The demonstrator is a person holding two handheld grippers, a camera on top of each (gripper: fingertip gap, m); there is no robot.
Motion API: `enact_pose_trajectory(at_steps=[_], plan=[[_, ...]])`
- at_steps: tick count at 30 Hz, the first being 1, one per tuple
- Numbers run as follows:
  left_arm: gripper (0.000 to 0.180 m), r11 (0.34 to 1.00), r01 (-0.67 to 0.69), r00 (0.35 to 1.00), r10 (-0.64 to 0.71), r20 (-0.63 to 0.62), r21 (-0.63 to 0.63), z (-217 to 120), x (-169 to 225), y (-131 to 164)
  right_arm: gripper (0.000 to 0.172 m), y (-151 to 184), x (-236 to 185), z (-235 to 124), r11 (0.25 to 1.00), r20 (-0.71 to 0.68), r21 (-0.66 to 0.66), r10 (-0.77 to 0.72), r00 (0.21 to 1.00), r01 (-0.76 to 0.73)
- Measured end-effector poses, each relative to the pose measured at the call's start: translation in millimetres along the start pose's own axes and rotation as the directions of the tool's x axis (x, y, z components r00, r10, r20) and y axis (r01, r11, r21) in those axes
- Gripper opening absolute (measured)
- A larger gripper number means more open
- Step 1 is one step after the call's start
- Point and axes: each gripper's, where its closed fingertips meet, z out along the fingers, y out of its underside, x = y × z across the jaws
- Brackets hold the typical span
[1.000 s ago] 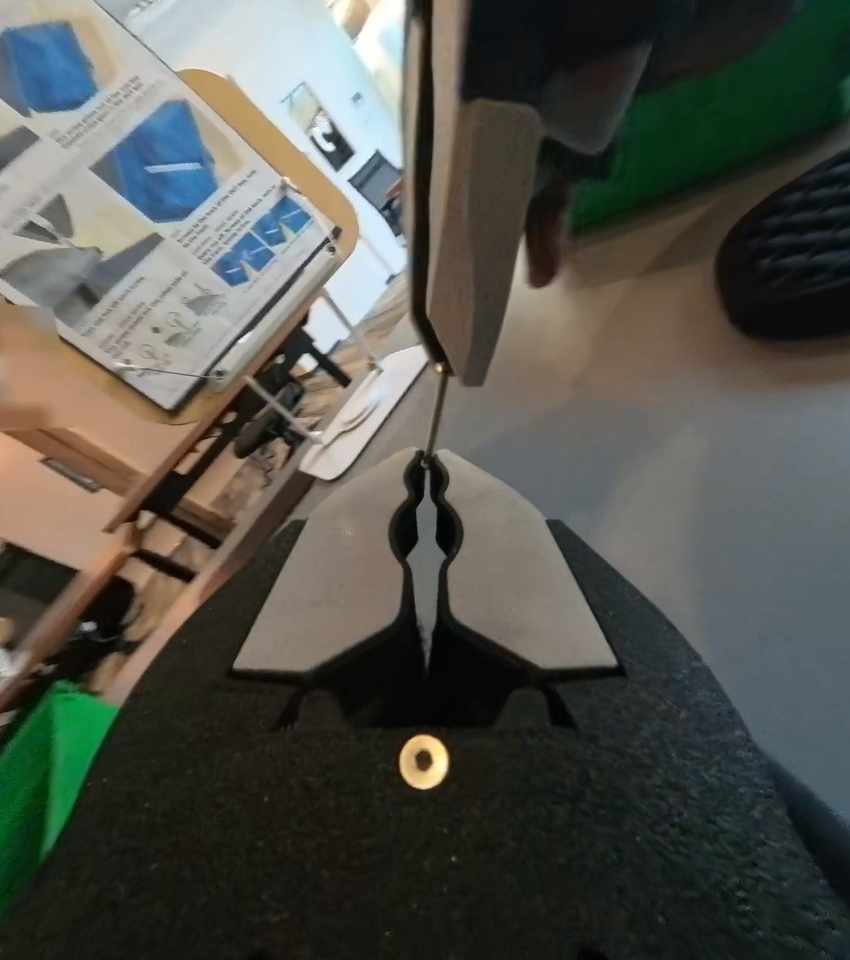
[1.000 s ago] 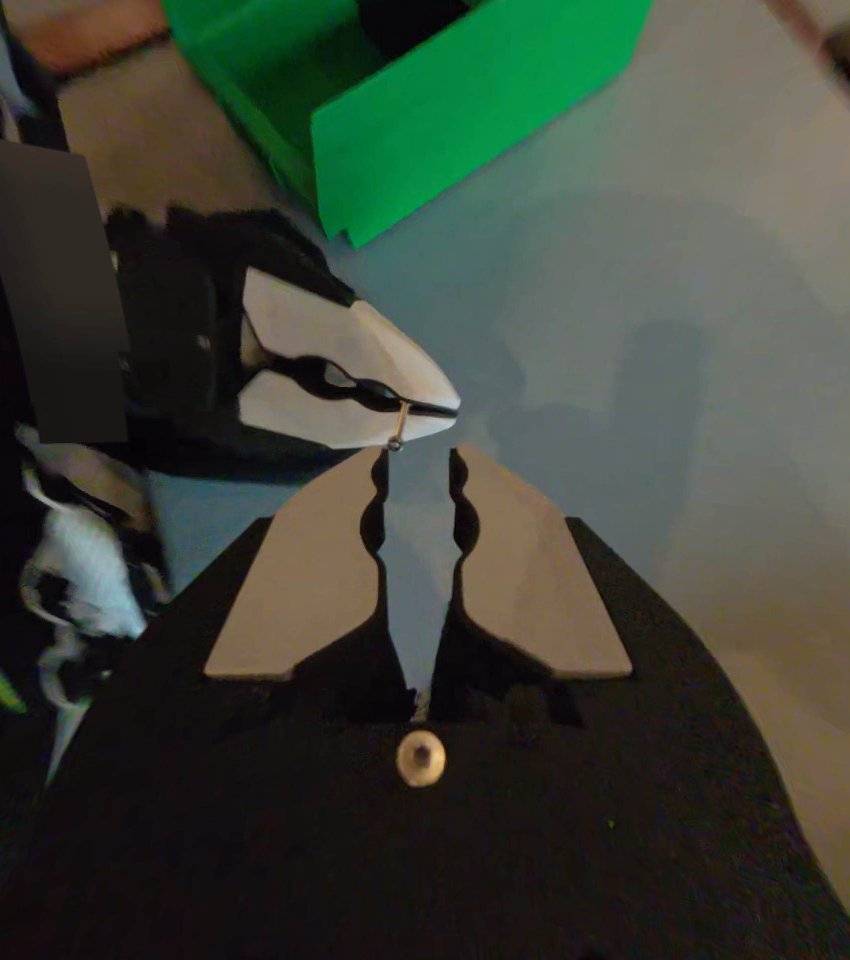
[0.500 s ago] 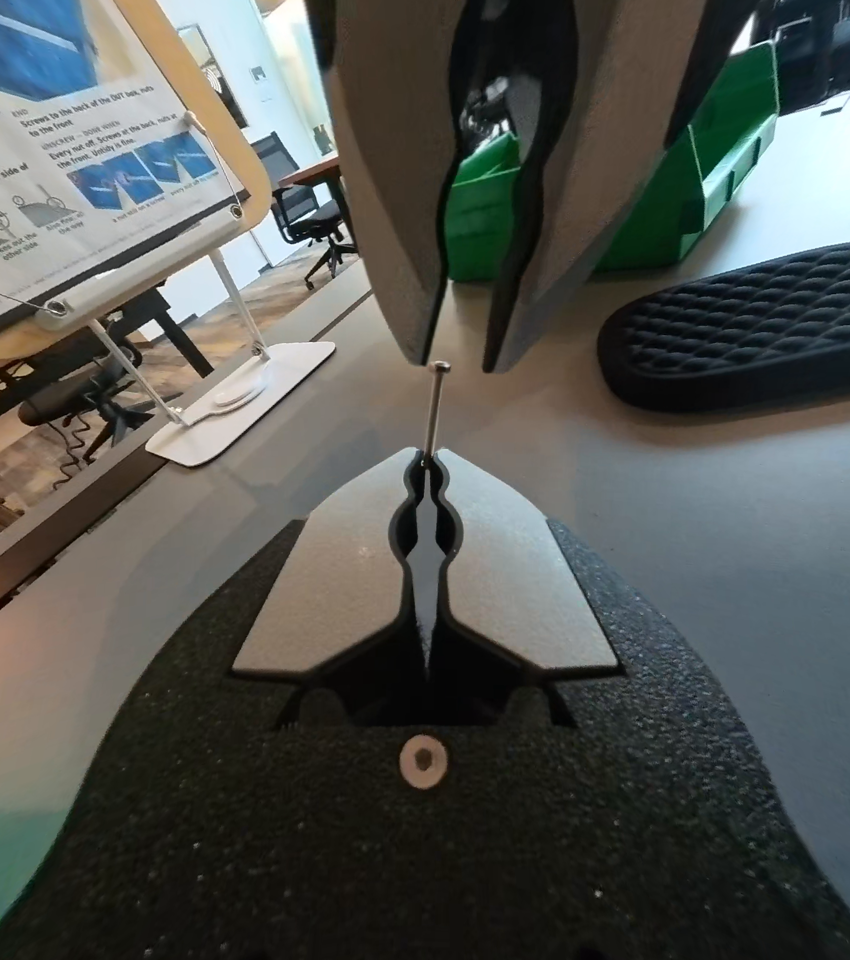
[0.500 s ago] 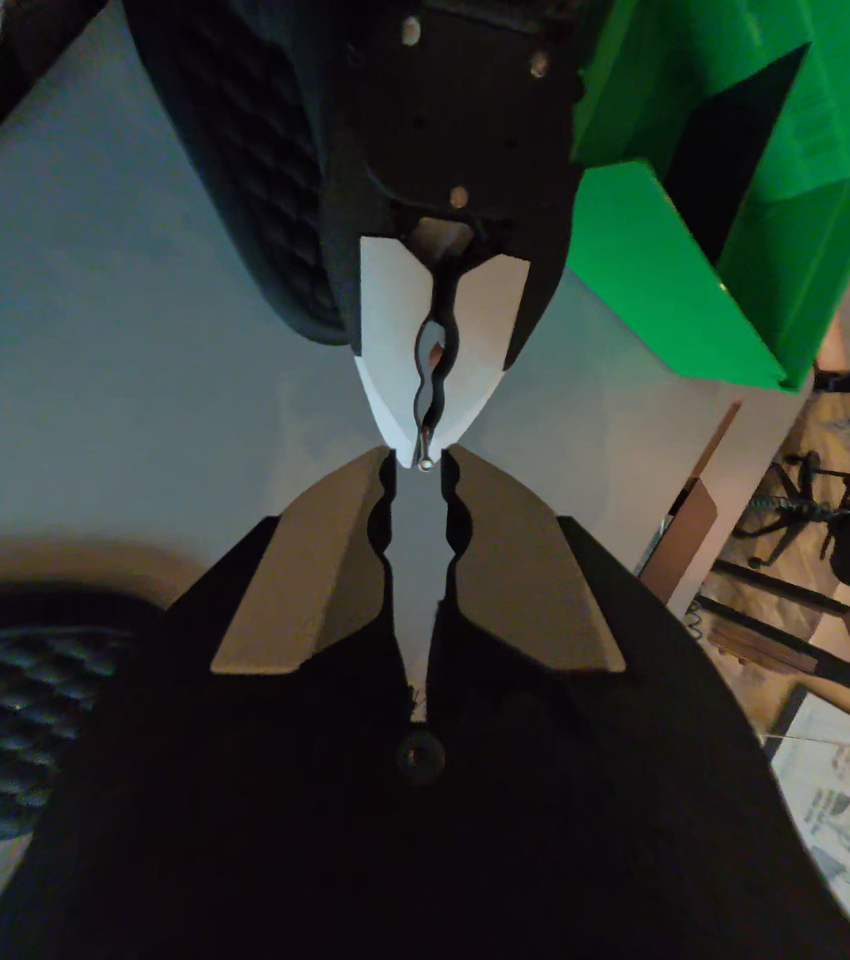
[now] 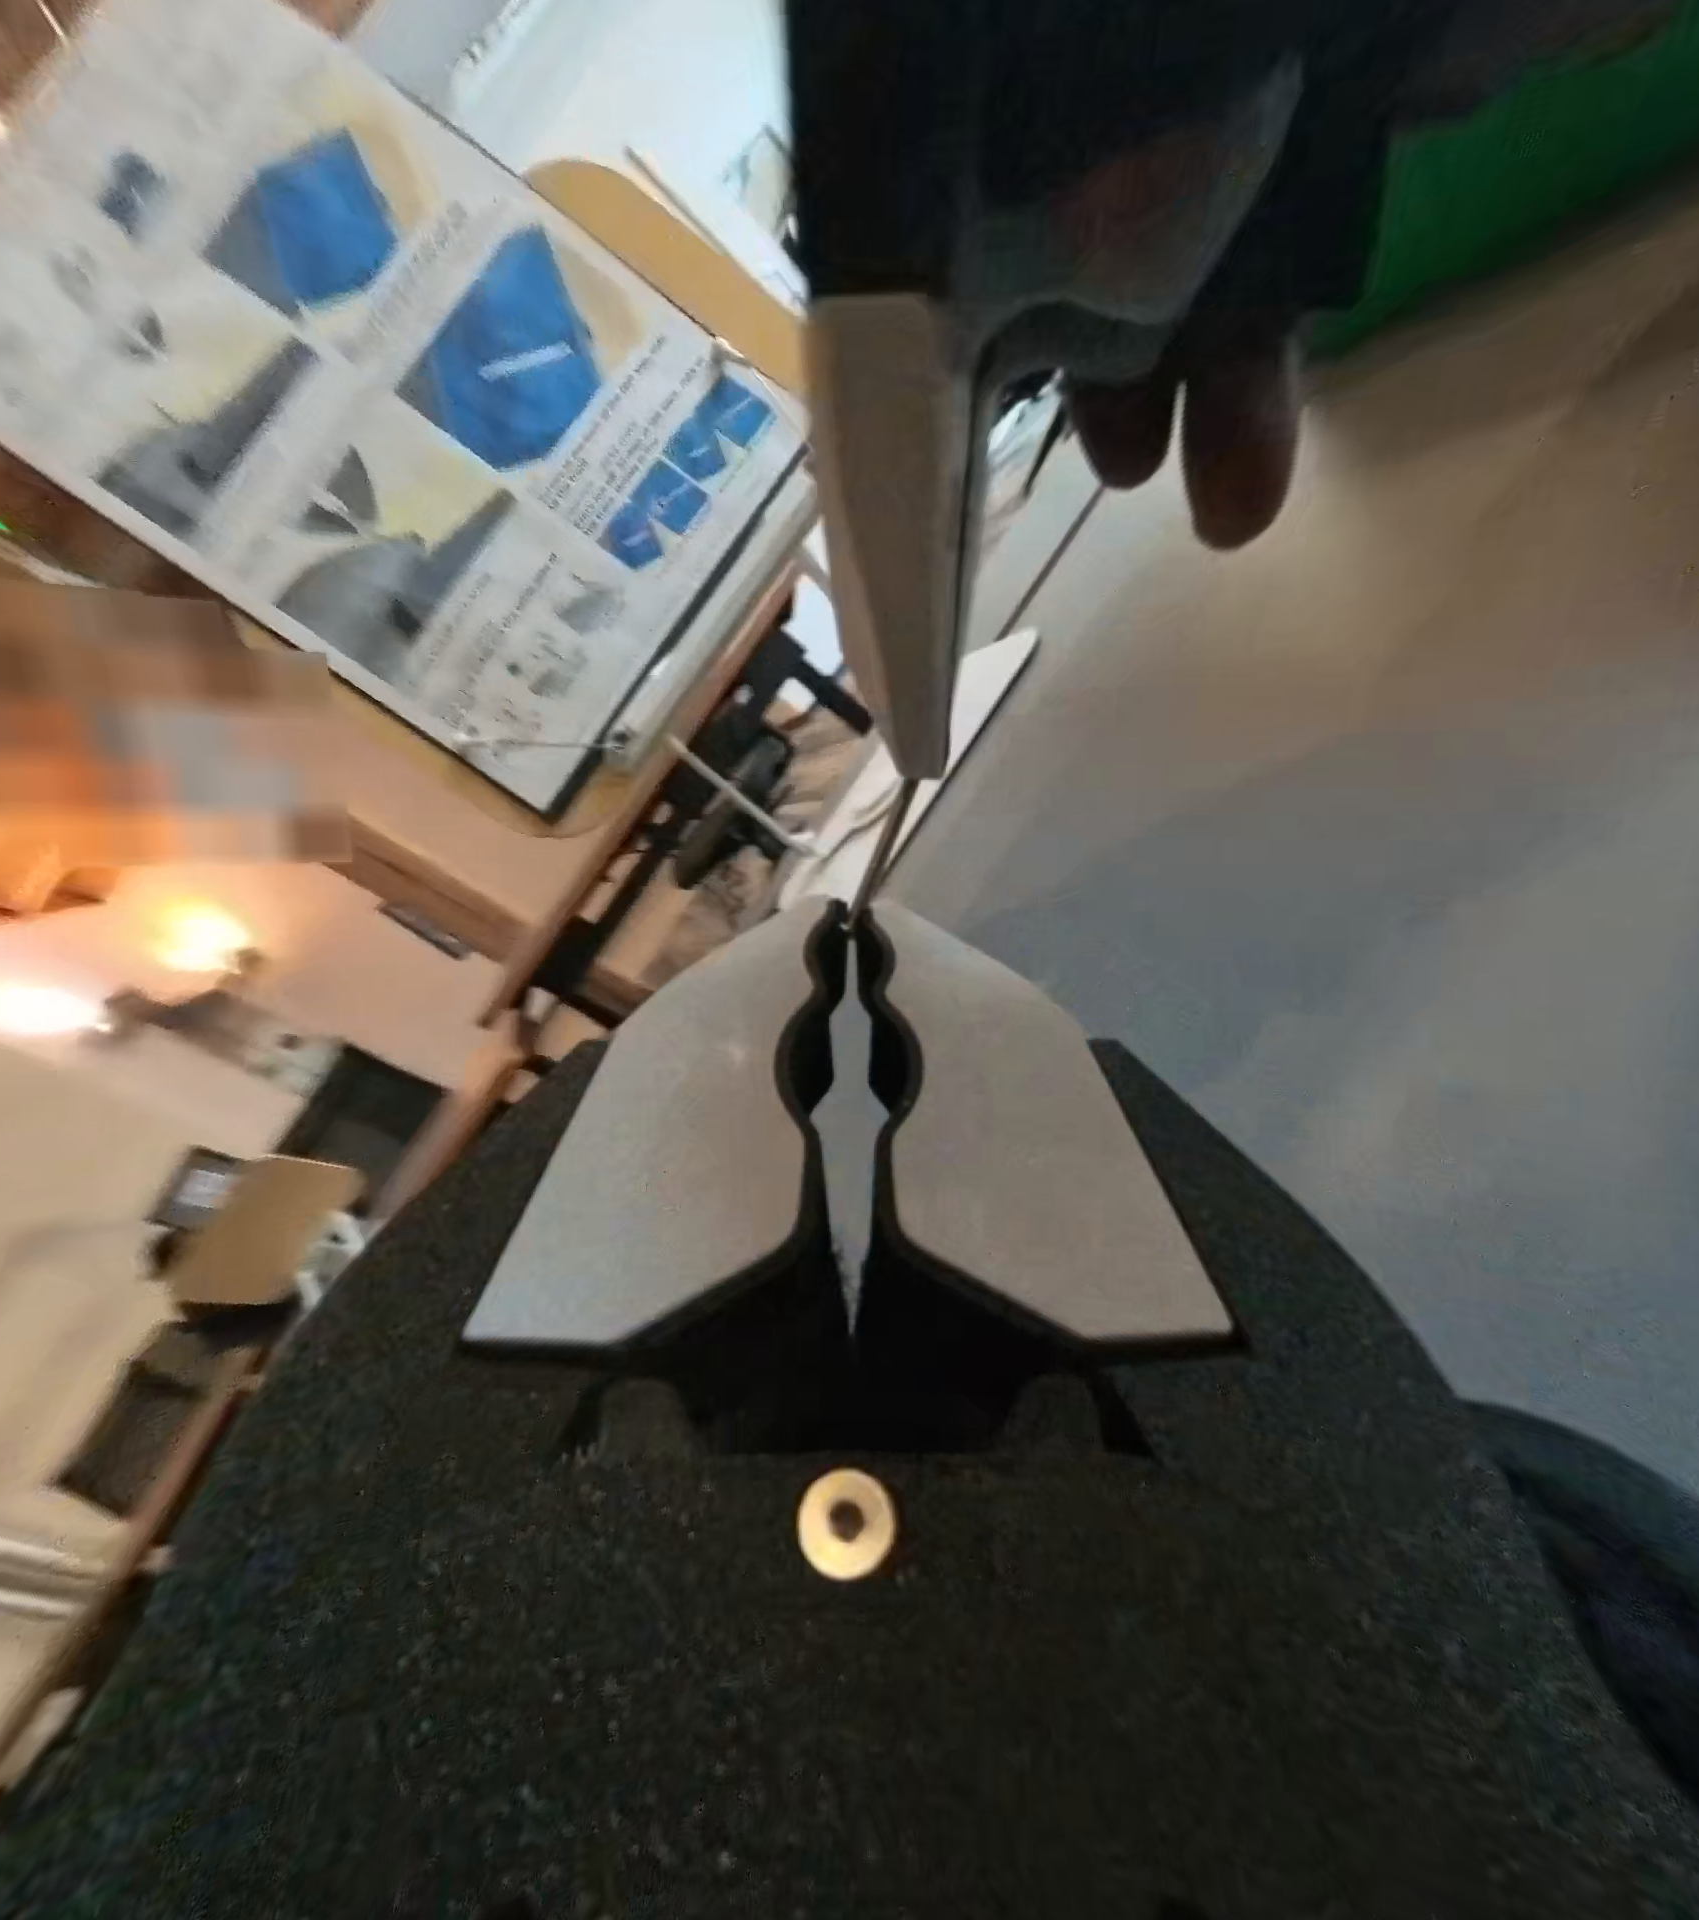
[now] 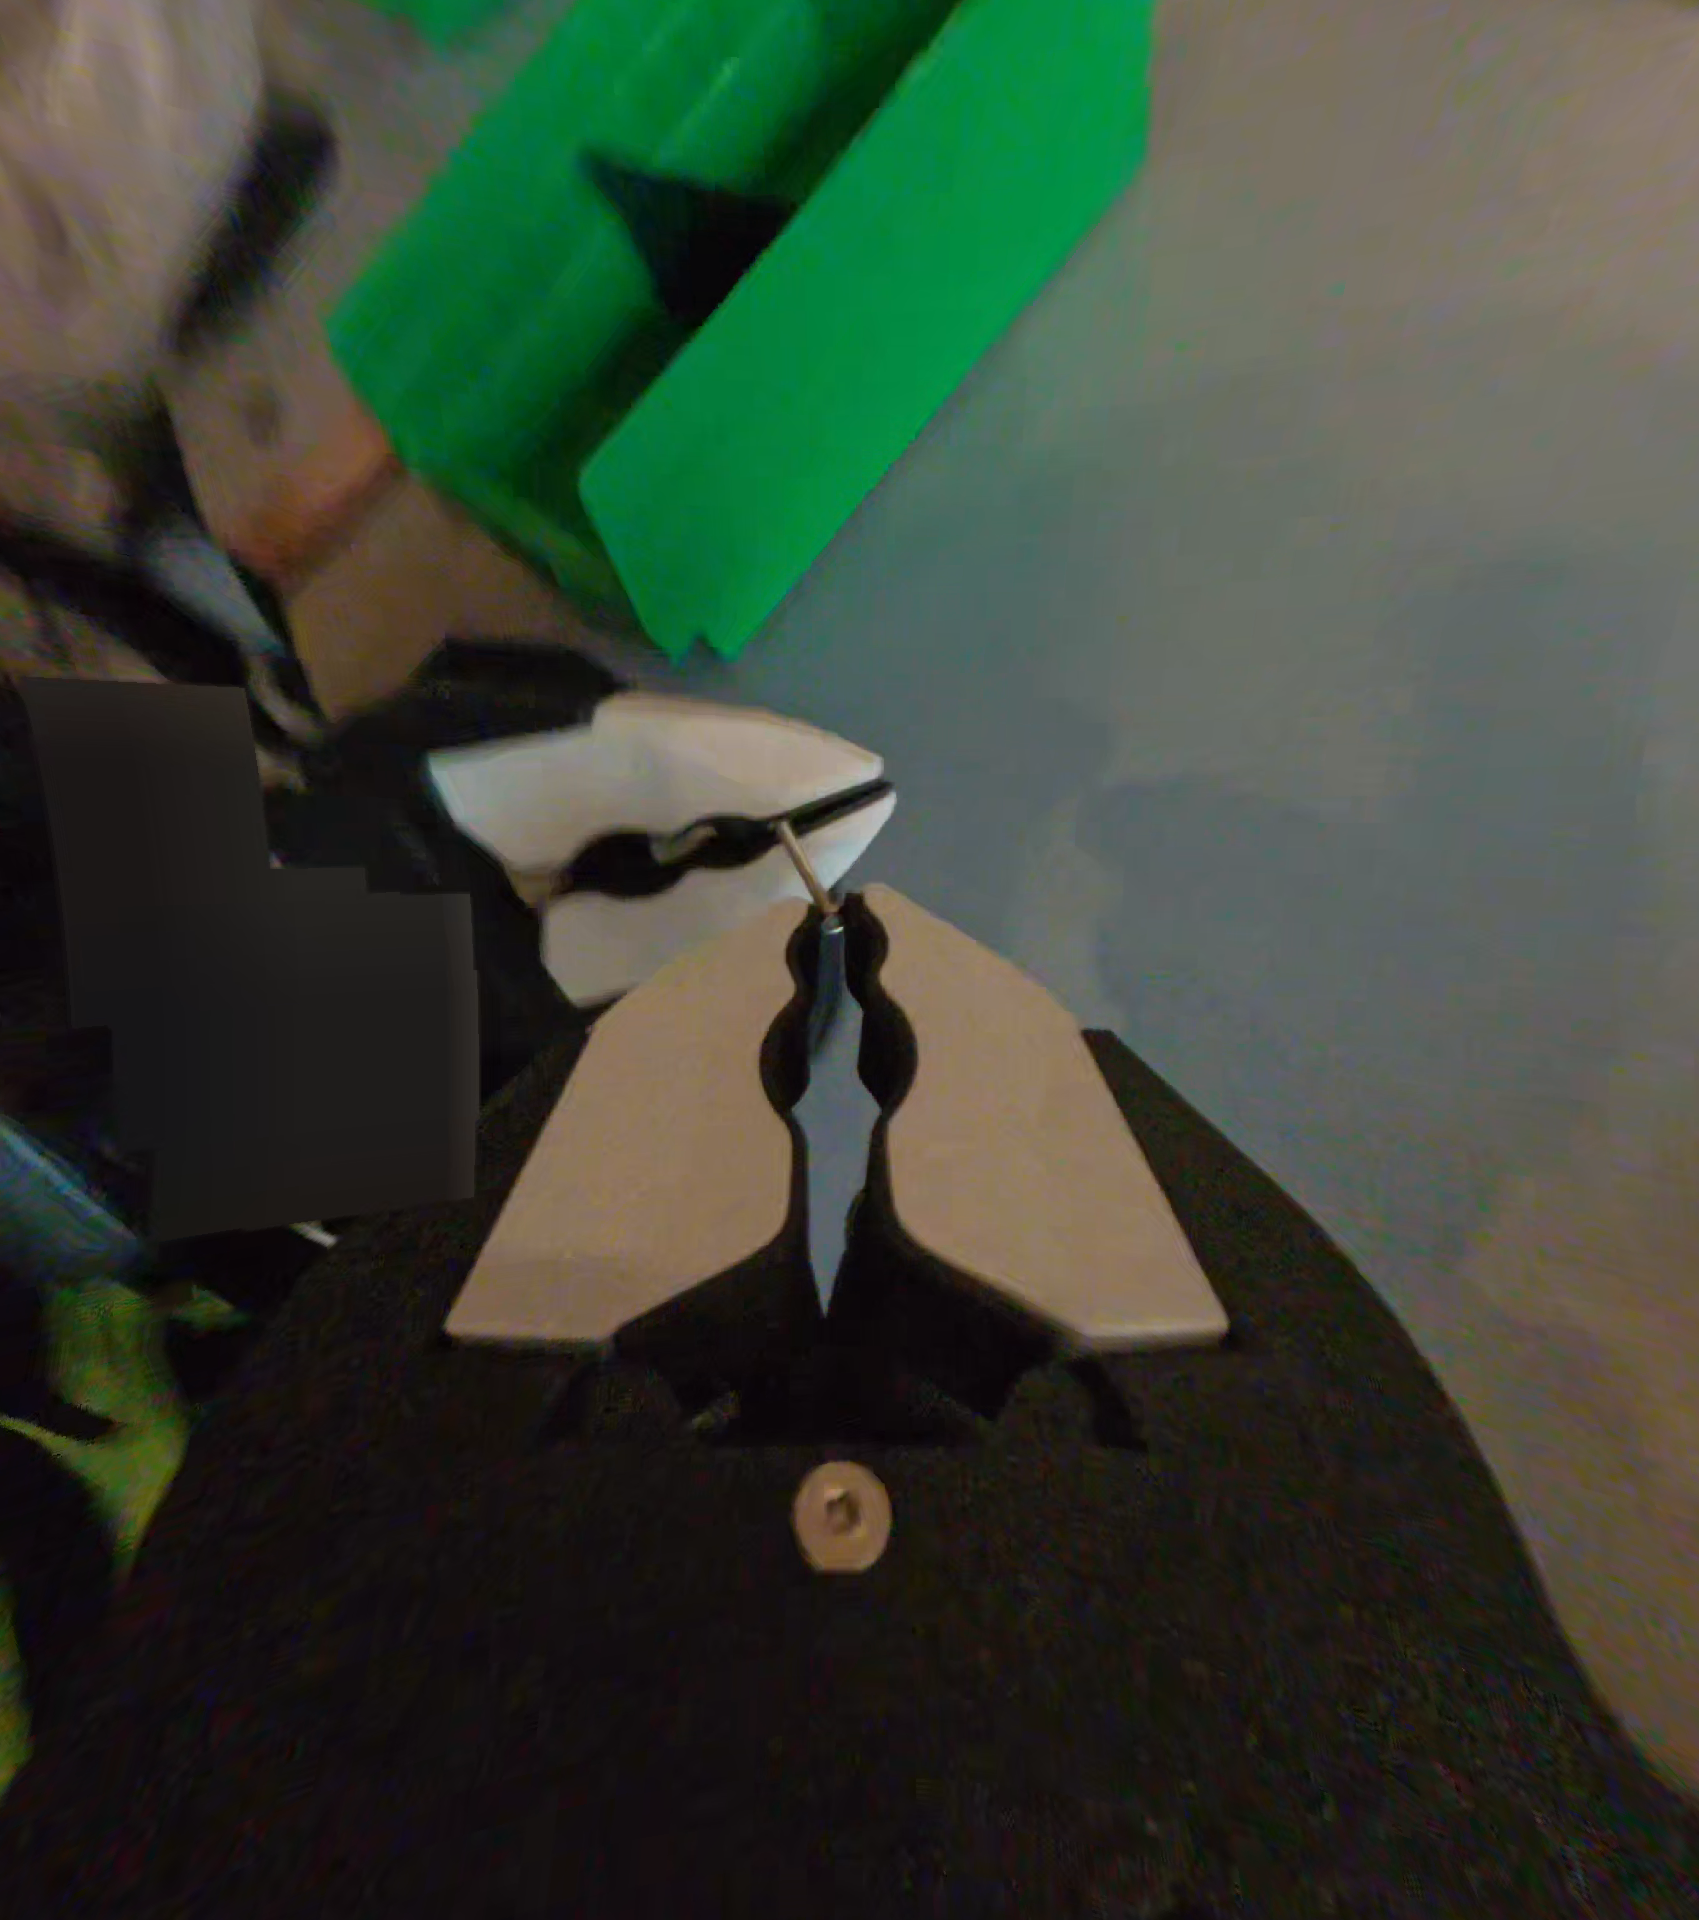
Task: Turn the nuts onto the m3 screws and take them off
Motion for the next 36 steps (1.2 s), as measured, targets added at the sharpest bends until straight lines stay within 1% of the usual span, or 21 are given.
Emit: enact_pose_trajectory(at_steps=[1, 2, 3, 5, 7, 8, 10, 11, 14, 16, 20, 23, 25, 26, 27, 29, 31, 33, 34, 35, 36], plan=[[0.001, 1.000, -0.014, 1.000, 0.014, -0.006, 0.003, -0.4, 2.5, -0.7, 0.003, 1.8, 0.9, -0.5, 0.987, 0.035, 0.034, 0.156, 0.987, -0.157], [0.001, 1.000, 0.004, 1.000, -0.004, -0.029, 0.012, -0.2, 5.0, -1.1, 0.004, 4.7, 1.0, -0.8, 0.971, 0.062, 0.045, 0.231, 0.971, -0.234], [0.001, 0.999, 0.038, 0.998, -0.037, -0.059, 0.017, 0.5, 7.6, -1.0, 0.007, 6.2, -0.1, -1.2, 0.975, 0.079, 0.048, 0.214, 0.974, -0.218], [0.001, 0.992, 0.125, 0.984, -0.120, -0.130, 0.032, 1.6, 13.7, -2.6, 0.014, 6.7, -0.3, -3.5, 0.997, 0.069, 0.049, 0.050, 0.996, -0.054], [0.001, 0.973, 0.227, 0.955, -0.215, -0.203, 0.042, 1.3, 19.4, -6.3, 0.021, 6.2, -2.7, -6.5, 0.977, 0.067, 0.022, -0.213, 0.975, 0.212], [0.001, 0.958, 0.285, 0.934, -0.269, -0.235, 0.040, 1.0, 20.9, -7.4, 0.024, 5.7, -5.8, -8.3, 0.935, 0.084, 0.010, -0.355, 0.931, 0.355], [0.000, 0.917, 0.398, 0.880, -0.371, -0.296, 0.035, 0.0, 22.5, -8.8, 0.031, 7.3, -11.4, -11.1, 0.806, 0.127, -0.025, -0.585, 0.801, 0.592], [0.000, 0.897, 0.441, 0.853, -0.410, -0.323, 0.026, -0.3, 23.5, -8.4, 0.040, 9.3, -11.9, -11.4, 0.729, 0.144, -0.055, -0.670, 0.728, 0.682], [0.001, 0.850, 0.527, 0.788, -0.483, -0.383, 0.012, -1.9, 26.4, -9.8, 0.035, 7.1, -13.7, -11.7, 0.483, 0.169, -0.091, -0.854, 0.491, 0.871], [0.001, 0.835, 0.550, 0.764, -0.499, -0.409, 0.009, -2.4, 27.9, -11.0, 0.032, 3.9, -16.1, -11.7, 0.359, 0.201, -0.099, -0.906, 0.372, 0.928], [0.001, 0.808, 0.589, 0.719, -0.518, -0.464, 0.010, -4.5, 30.7, -14.5, 0.023, -1.1, -14.0, -9.7, 0.171, 0.266, -0.124, -0.943, 0.199, 0.977], [0.001, 0.797, 0.605, 0.694, -0.524, -0.493, 0.005, -5.6, 32.5, -15.4, 0.015, -0.8, -12.9, -7.1, 0.067, 0.315, -0.127, -0.943, 0.104, 0.990], [0.001, 0.789, 0.615, 0.680, -0.531, -0.506, 0.000, -5.9, 33.0, -15.3, 0.005, -1.4, -12.6, -5.2, 0.024, 0.326, -0.124, -0.943, 0.064, 0.992], [0.001, 0.784, 0.621, 0.671, -0.534, -0.514, -0.004, -6.2, 33.4, -15.2, 0.005, -1.3, -13.7, -4.8, 0.034, 0.328, -0.122, -0.942, 0.073, 0.992], [0.001, 0.779, 0.627, 0.665, -0.540, -0.515, -0.006, -6.1, 32.8, -14.7, 0.004, -1.9, -13.9, -4.2, 0.069, 0.321, -0.132, -0.941, 0.109, 0.989], [0.000, 0.773, 0.635, 0.668, -0.552, -0.500, -0.005, -5.2, 30.3, -13.7, 0.004, -5.5, -12.7, -2.9, 0.194, 0.272, -0.160, -0.934, 0.232, 0.968], [0.000, 0.777, 0.630, 0.690, -0.563, -0.454, -0.005, -2.5, 26.4, -10.4, 0.003, -7.8, -11.0, -1.5, 0.391, 0.190, -0.179, -0.887, 0.422, 0.903], [0.000, 0.807, 0.591, 0.743, -0.546, -0.387, -0.003, 0.4, 23.0, -6.3, 0.003, -8.7, -8.1, -0.8, 0.631, 0.081, -0.198, -0.752, 0.654, 0.750], [0.001, 0.841, 0.542, 0.788, -0.509, -0.347, -0.003, 1.8, 22.3, -3.8, 0.003, -6.4, -5.0, -0.9, 0.759, 0.029, -0.208, -0.625, 0.780, 0.617], [0.001, 0.874, 0.485, 0.830, -0.462, -0.312, -0.003, 2.6, 22.9, -2.0, 0.003, -1.7, -3.4, -1.5, 0.866, 0.001, -0.209, -0.465, 0.885, 0.455], [0.001, 0.896, 0.444, 0.857, -0.424, -0.292, 0.000, 2.5, 23.9, -1.9, 0.003, 2.3, -2.6, -2.5, 0.937, -0.013, -0.201, -0.296, 0.955, 0.287]])
